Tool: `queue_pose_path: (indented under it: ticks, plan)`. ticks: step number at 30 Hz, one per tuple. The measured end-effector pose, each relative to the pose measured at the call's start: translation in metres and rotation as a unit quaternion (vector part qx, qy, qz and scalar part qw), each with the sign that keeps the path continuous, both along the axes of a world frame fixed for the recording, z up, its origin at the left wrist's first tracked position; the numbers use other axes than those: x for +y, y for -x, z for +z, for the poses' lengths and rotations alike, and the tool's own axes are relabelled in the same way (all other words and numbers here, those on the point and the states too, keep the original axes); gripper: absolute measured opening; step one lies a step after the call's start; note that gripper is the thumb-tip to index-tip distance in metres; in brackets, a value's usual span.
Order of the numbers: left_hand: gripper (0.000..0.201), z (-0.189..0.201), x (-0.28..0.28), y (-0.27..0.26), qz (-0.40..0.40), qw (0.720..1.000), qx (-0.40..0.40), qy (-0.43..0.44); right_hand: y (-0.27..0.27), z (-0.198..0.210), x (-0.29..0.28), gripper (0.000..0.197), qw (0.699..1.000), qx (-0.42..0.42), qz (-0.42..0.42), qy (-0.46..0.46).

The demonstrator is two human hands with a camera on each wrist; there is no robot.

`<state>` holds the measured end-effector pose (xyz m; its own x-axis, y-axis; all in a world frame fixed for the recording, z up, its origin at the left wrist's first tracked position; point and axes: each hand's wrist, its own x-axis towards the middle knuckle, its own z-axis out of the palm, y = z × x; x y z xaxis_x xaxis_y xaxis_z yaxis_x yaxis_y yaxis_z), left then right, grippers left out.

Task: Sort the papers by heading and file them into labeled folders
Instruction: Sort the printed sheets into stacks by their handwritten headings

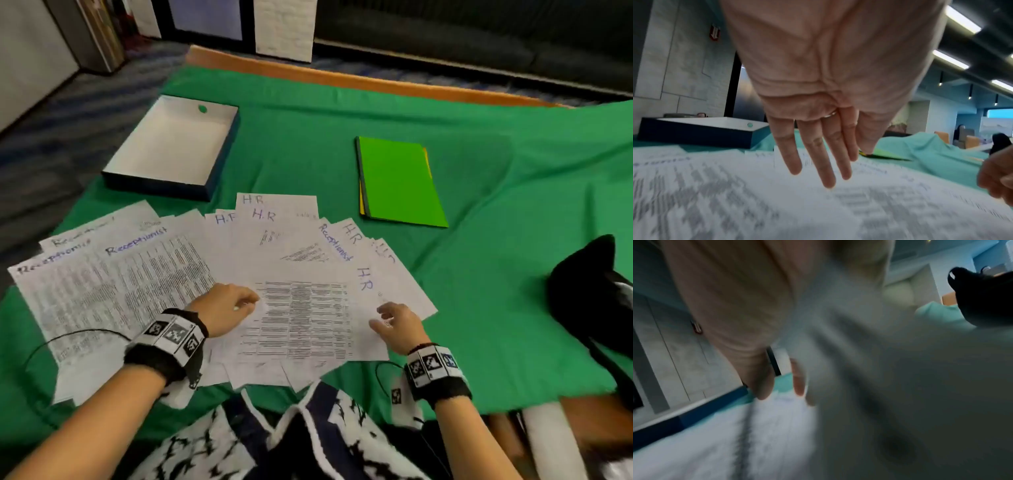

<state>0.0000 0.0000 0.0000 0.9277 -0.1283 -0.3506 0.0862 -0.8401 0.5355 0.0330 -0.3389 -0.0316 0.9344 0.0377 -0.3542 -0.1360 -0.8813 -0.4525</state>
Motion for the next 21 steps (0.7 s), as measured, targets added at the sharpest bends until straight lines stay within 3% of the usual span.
queue_pose_path:
  ticks: [7,9,14,17,21]
  plan:
    - [0.047,-0.037,-0.012,0.025,-0.050,0.994,0.059,-0.079,0.005,-0.007,0.029,0.106,0.990,0.053,-0.100,0.085]
    - [0.047,-0.040,-0.013,0.026,-0.048,0.994,0.050,-0.084,0.002,-0.005,0.037,0.109,0.986,0.066,-0.144,0.057]
    - [0.040,-0.039,-0.015,0.033,-0.001,0.999,0.004,-0.035,-0.001,-0.008,0.042,0.075,0.979,0.099,-0.176,-0.035]
    - [0.035,-0.042,-0.021,0.042,0.031,0.999,-0.014,0.012,0.003,-0.006,0.039,0.038,0.989,0.060,-0.124,-0.061]
    - [0.031,-0.047,-0.024,0.055,0.059,0.996,-0.041,0.059,0.001,0.018,0.028,0.023,0.992,-0.056,-0.056,-0.095]
